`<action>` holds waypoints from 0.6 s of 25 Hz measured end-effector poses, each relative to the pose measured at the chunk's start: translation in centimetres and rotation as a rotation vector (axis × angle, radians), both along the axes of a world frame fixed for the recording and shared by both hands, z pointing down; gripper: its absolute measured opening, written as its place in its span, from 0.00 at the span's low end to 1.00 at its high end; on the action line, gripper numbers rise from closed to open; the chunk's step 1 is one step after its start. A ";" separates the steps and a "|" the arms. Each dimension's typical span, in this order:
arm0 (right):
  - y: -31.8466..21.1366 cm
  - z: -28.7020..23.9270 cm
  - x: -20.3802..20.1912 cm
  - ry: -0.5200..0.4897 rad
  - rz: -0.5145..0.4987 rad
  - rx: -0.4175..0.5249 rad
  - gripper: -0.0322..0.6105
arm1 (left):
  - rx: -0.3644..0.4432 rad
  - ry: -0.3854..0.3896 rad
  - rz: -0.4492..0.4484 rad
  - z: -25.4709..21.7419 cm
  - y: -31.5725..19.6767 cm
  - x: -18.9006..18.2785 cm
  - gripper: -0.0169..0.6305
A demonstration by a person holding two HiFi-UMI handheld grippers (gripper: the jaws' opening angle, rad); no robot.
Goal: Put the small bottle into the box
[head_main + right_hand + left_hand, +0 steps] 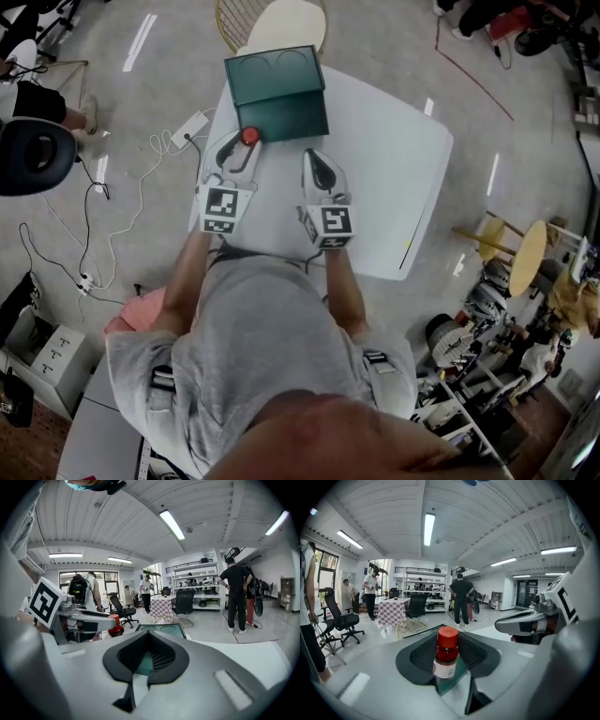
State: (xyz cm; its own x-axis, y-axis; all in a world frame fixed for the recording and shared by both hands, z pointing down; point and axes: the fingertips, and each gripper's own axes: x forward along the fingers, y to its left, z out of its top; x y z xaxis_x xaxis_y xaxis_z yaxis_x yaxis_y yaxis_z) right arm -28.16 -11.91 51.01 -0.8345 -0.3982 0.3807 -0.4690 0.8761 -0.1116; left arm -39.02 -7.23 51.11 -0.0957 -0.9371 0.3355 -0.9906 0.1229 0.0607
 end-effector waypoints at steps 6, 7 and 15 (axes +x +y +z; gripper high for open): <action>-0.2 1.9 -1.1 0.034 0.000 -0.028 0.05 | -0.019 0.032 0.015 2.5 -0.8 -1.0 0.25; -0.3 2.3 -1.4 0.039 0.000 -0.032 0.05 | -0.018 0.036 0.018 3.0 -0.9 -1.2 0.25; -0.6 4.5 -2.5 0.072 0.005 -0.067 0.05 | -0.045 0.066 0.034 6.3 -1.7 -1.9 0.25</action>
